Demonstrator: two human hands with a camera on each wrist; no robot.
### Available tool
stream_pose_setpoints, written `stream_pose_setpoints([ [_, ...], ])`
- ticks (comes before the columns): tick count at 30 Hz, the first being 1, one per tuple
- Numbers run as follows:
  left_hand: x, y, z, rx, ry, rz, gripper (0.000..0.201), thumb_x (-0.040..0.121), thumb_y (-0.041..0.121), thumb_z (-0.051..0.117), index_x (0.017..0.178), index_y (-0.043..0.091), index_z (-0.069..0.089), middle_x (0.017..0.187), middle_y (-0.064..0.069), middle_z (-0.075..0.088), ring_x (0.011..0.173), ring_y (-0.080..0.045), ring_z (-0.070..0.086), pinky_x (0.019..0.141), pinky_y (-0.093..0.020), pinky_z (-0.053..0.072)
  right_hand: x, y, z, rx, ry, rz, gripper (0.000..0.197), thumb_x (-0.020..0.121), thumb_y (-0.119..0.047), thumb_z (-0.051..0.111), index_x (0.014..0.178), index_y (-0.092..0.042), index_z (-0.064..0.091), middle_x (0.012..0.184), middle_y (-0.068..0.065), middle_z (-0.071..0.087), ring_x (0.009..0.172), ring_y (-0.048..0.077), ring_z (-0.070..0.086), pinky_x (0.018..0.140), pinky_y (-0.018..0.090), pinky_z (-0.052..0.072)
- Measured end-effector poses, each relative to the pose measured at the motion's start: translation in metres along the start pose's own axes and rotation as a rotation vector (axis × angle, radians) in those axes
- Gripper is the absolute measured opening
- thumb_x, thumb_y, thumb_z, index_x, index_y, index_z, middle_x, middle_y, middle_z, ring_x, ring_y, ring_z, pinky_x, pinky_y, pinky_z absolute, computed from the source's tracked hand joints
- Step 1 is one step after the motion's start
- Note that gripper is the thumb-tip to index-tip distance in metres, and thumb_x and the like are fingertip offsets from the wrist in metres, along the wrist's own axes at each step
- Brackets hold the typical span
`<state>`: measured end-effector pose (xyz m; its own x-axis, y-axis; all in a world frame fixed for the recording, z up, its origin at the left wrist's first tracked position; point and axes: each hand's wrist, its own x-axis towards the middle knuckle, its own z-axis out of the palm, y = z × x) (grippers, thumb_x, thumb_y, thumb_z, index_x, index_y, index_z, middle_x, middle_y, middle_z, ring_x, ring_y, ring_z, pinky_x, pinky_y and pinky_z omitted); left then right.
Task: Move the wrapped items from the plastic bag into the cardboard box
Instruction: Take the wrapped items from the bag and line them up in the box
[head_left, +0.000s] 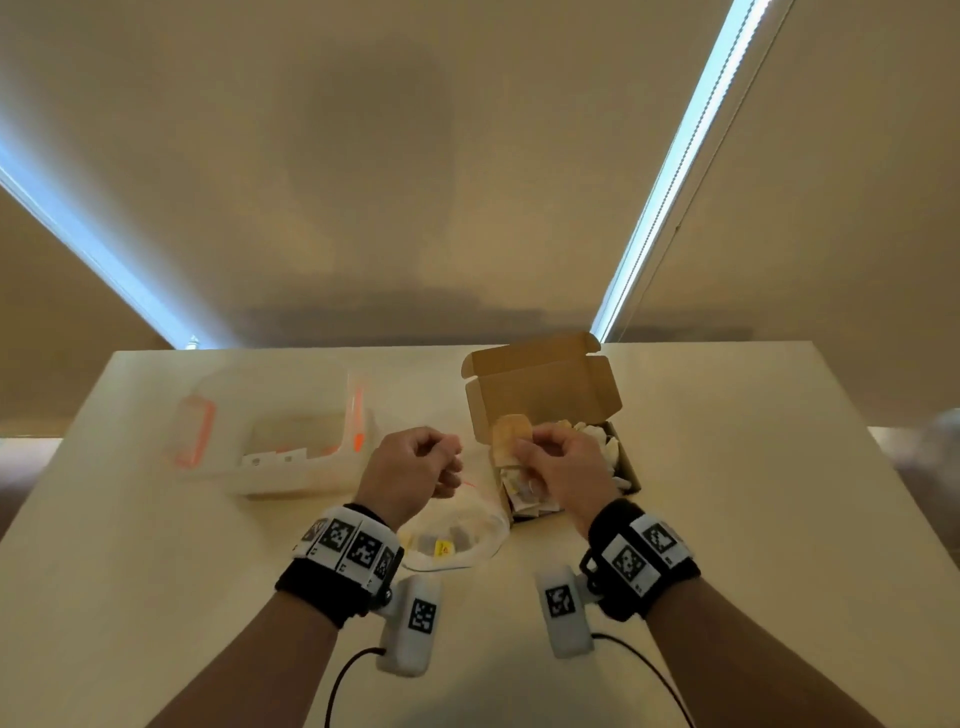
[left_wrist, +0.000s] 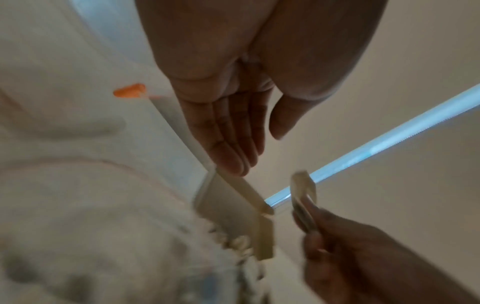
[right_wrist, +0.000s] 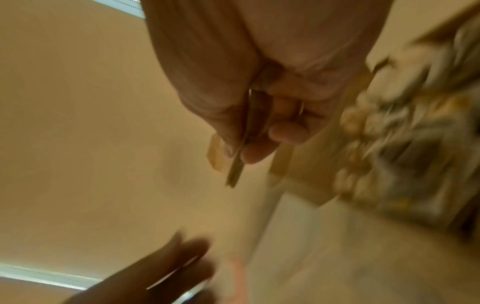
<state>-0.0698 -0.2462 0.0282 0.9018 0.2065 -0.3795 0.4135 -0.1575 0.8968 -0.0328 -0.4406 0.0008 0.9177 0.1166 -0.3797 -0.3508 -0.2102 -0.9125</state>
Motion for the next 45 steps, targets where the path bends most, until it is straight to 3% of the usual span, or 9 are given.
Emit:
stream_pose_setpoints([
  [4,0.017,-0.045,0.014,0.829,-0.288,0.006,0.022,0.095,0.019,0.052,0.093,0.009,0.071,0.097,-0.008,0.071,0.090,-0.024,0.066,0.082,-0.035,0.053,0.052,0.046,-0.062,-0.707,0.162,0.159,0.023,0.091,-0.031,0.066,0.110,-0.019,0.072,0.113,0.003,0.070,0.099,0.024,0.065,0.082,0.025,0.050],
  [7,0.023,-0.068,0.030,1.171,-0.442,-0.021,0.023,0.094,0.013,0.051,0.110,0.005,0.066,0.117,-0.015,0.065,0.108,-0.032,0.060,0.089,-0.036,0.047,0.079,0.067,-0.085,-0.815,0.093,0.316,0.028,0.090,-0.025,0.067,0.116,-0.017,0.071,0.126,0.005,0.067,0.113,0.030,0.062,0.098,0.034,0.050],
  [10,0.033,-0.095,0.038,1.274,-0.424,-0.049,0.034,0.095,0.018,0.054,0.128,0.013,0.058,0.132,-0.012,0.057,0.118,-0.029,0.057,0.099,-0.035,0.047,0.095,0.075,-0.085,-0.882,0.013,0.336,0.026,0.085,-0.020,0.071,0.112,-0.020,0.073,0.124,0.005,0.067,0.112,0.028,0.063,0.098,0.036,0.051],
  [23,0.028,-0.139,0.048,1.468,-0.385,-0.137,0.035,0.097,0.031,0.049,0.130,0.024,0.055,0.129,-0.002,0.060,0.118,-0.022,0.057,0.106,-0.037,0.040,0.073,0.063,-0.064,-0.707,0.078,0.092,0.012,0.088,-0.027,0.066,0.099,-0.023,0.066,0.105,0.003,0.069,0.094,0.021,0.060,0.079,0.023,0.044],
  [26,0.030,-0.139,0.046,1.444,-0.362,-0.155,0.032,0.101,0.024,0.045,0.130,0.018,0.057,0.131,-0.005,0.060,0.118,-0.023,0.058,0.098,-0.032,0.046,0.038,0.042,-0.035,-0.660,-0.226,-0.018,0.014,0.088,-0.036,0.069,0.095,-0.025,0.066,0.099,-0.003,0.068,0.095,0.016,0.062,0.075,0.022,0.045],
  [30,0.032,-0.133,0.040,1.365,-0.402,-0.166,0.027,0.099,0.019,0.045,0.115,0.015,0.066,0.119,-0.007,0.067,0.108,-0.025,0.064,0.093,-0.034,0.051,0.002,0.033,0.021,-0.798,-0.459,-0.050,0.061,0.073,-0.059,0.076,0.119,-0.026,0.054,0.110,-0.007,0.059,0.096,0.011,0.057,0.079,0.029,0.048],
  [38,0.013,-0.106,0.005,0.855,-0.173,-0.077,0.014,0.084,0.018,0.062,0.075,0.019,0.052,0.081,-0.007,0.064,0.081,-0.026,0.060,0.065,-0.033,0.044,-0.002,0.045,0.046,-0.816,-0.337,-0.040,0.024,0.086,-0.010,0.053,0.103,-0.024,0.047,0.088,0.002,0.061,0.083,0.023,0.058,0.075,0.039,0.055],
  [42,-0.004,-0.095,-0.035,0.494,-0.109,-0.100,0.020,0.086,0.014,0.063,0.093,0.031,0.055,0.056,0.007,0.063,0.052,-0.003,0.054,0.057,-0.025,0.042,-0.002,0.040,0.039,-0.802,-0.343,-0.049,0.026,0.087,-0.010,0.056,0.112,-0.020,0.054,0.093,-0.001,0.061,0.085,0.019,0.057,0.072,0.030,0.050],
  [45,-0.008,-0.089,-0.047,0.445,-0.131,-0.101,0.026,0.091,0.010,0.053,0.091,0.032,0.067,0.072,0.001,0.072,0.063,-0.008,0.066,0.066,-0.028,0.054,-0.003,0.041,0.042,-0.785,-0.385,-0.041,0.029,0.087,-0.011,0.052,0.114,-0.022,0.055,0.096,-0.001,0.062,0.085,0.017,0.059,0.067,0.026,0.049],
])
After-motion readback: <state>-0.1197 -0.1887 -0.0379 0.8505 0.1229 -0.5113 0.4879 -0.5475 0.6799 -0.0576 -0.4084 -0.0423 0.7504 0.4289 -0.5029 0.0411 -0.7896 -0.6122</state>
